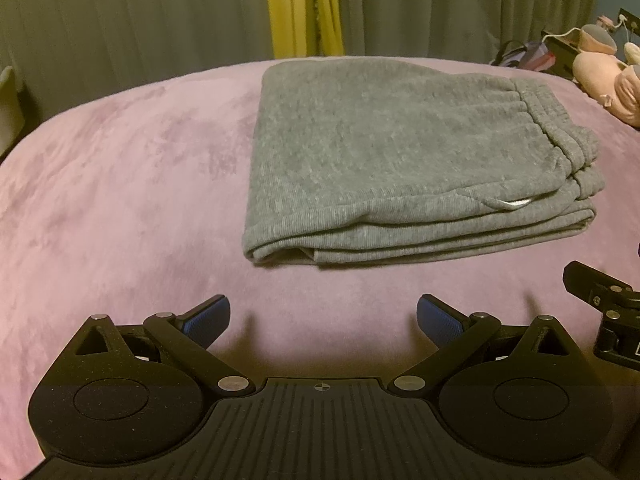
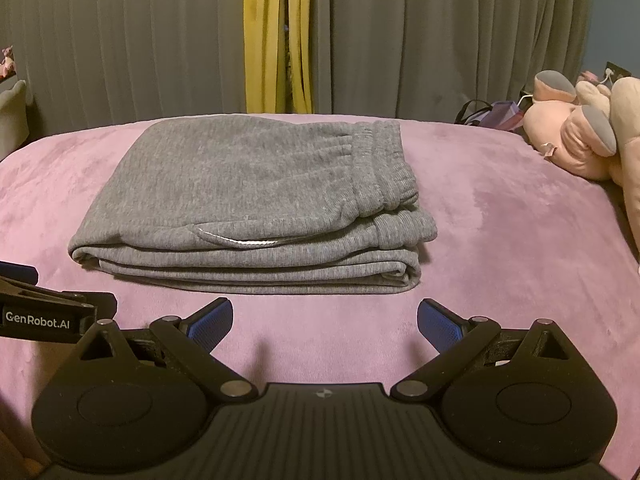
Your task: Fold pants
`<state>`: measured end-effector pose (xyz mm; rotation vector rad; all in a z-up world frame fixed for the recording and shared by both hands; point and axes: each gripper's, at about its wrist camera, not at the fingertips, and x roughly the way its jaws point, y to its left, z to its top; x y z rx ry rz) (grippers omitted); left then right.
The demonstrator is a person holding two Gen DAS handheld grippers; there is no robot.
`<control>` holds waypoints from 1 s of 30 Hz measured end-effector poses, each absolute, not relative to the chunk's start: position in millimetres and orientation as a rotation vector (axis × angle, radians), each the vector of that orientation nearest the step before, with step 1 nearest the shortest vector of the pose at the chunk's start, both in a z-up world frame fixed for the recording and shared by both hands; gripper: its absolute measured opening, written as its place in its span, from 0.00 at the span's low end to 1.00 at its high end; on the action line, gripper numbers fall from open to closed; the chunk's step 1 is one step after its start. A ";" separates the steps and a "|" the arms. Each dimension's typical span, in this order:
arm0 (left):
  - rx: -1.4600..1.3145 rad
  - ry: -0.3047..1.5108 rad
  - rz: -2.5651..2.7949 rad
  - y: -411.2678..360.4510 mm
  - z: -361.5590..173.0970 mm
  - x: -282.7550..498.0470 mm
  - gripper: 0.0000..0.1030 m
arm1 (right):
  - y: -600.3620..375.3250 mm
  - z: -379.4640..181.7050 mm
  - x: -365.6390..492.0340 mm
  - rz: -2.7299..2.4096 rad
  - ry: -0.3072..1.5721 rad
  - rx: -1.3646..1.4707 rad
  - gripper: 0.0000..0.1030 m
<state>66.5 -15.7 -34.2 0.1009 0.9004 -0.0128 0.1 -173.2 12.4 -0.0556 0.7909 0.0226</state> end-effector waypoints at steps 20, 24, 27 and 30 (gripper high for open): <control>0.102 0.900 -0.022 -16.0 -34.2 65.4 1.00 | -173.0 10.7 0.2 0.020 0.795 -0.056 0.96; 0.100 0.898 -0.025 -15.4 -33.1 65.2 1.00 | -172.9 10.5 -0.3 0.021 0.795 -0.058 0.96; 0.099 0.899 -0.026 -15.5 -32.9 65.0 1.00 | -172.9 10.3 -0.2 0.020 0.795 -0.059 0.96; 0.098 0.900 -0.027 -15.3 -33.0 65.0 1.00 | -173.1 10.0 -0.2 0.023 0.798 -0.056 0.96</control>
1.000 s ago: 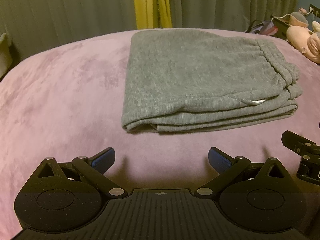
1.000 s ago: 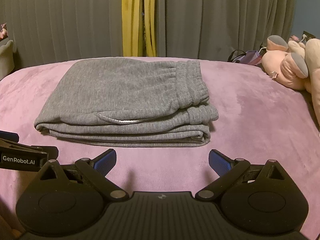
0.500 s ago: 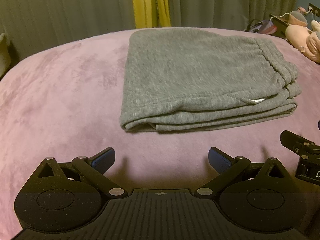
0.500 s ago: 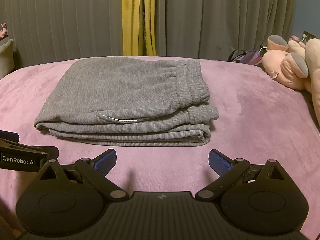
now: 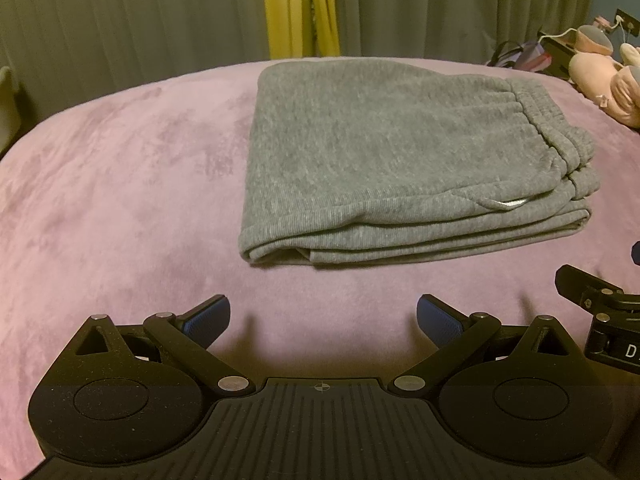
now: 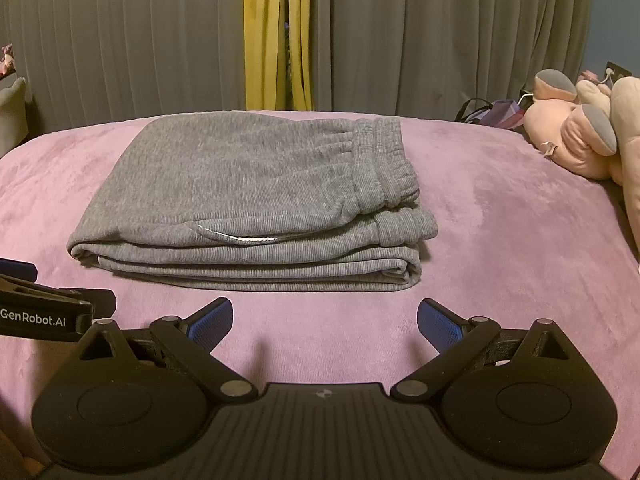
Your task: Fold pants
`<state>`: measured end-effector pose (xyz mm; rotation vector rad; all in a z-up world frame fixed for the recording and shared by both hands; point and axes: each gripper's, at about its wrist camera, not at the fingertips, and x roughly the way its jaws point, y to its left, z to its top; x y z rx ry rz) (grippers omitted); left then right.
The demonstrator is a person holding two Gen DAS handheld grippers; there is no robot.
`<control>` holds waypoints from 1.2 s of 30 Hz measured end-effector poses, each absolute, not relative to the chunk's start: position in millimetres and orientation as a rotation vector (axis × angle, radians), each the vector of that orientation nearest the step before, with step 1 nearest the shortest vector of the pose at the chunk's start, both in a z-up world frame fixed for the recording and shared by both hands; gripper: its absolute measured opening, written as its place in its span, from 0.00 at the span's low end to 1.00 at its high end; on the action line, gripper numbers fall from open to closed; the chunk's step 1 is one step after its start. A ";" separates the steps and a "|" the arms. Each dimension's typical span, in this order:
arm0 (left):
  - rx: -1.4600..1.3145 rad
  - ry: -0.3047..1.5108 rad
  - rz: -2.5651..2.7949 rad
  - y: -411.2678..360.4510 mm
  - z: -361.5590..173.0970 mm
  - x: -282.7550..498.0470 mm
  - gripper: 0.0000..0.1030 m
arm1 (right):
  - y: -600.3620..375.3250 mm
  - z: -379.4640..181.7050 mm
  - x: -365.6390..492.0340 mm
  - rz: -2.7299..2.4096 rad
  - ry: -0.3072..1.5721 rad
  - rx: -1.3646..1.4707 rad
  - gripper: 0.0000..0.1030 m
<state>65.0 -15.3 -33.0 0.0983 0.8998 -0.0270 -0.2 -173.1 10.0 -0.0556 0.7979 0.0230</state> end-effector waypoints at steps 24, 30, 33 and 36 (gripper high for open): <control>0.095 0.899 -0.036 -14.6 -32.0 65.1 1.00 | -171.1 7.8 0.8 0.032 0.806 -0.062 0.96; 0.095 0.898 -0.037 -14.8 -31.8 64.9 1.00 | -170.6 7.1 0.7 0.032 0.806 -0.065 0.96; 0.096 0.898 -0.039 -14.8 -32.1 64.9 1.00 | -170.6 7.1 0.7 0.031 0.805 -0.065 0.96; 0.095 0.899 -0.041 -14.8 -32.1 65.2 1.00 | -170.6 6.9 0.6 0.030 0.805 -0.064 0.96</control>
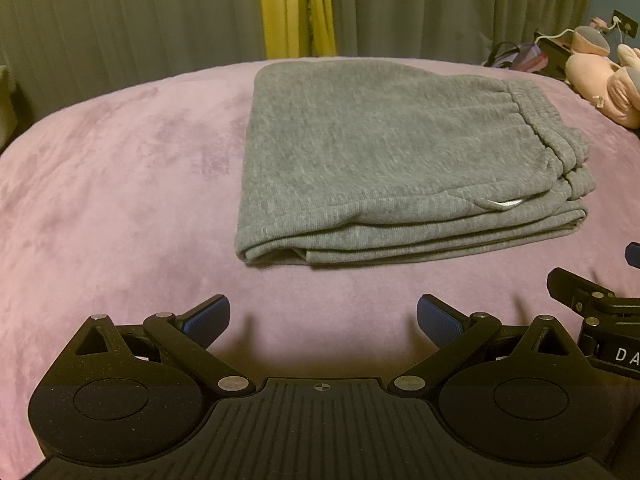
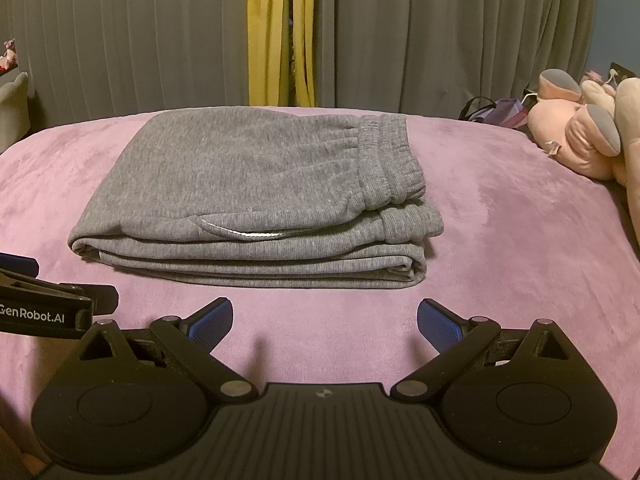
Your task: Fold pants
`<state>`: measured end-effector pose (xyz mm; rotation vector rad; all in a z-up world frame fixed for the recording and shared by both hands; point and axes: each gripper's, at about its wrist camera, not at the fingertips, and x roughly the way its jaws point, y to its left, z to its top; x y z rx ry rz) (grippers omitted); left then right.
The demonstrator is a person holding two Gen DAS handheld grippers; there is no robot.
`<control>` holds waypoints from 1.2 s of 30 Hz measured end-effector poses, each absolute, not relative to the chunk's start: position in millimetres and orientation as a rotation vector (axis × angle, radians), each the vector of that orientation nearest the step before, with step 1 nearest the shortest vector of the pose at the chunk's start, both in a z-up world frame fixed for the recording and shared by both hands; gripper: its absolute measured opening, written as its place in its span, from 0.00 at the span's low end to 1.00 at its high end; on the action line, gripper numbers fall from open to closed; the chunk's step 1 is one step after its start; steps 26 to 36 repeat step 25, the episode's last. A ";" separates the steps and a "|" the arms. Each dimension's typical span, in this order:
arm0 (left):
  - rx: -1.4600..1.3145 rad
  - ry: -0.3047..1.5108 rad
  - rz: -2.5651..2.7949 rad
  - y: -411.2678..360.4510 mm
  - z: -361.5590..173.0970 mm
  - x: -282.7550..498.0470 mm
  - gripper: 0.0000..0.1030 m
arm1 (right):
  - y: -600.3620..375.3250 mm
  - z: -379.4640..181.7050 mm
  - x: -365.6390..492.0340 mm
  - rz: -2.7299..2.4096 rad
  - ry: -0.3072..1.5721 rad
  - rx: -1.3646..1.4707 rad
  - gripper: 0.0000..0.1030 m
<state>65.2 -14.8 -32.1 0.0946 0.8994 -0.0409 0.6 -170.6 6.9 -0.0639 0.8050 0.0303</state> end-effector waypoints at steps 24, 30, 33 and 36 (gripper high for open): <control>0.081 0.874 -0.074 -13.8 -30.2 62.5 1.00 | -170.5 5.2 0.9 0.027 0.806 -0.069 0.96; 0.085 0.877 -0.073 -14.3 -30.4 63.2 1.00 | -170.8 5.0 0.6 0.027 0.806 -0.070 0.96; 0.085 0.877 -0.073 -14.3 -30.4 63.2 1.00 | -170.8 5.0 0.6 0.027 0.806 -0.070 0.96; 0.085 0.877 -0.073 -14.3 -30.4 63.2 1.00 | -170.8 5.0 0.6 0.027 0.806 -0.070 0.96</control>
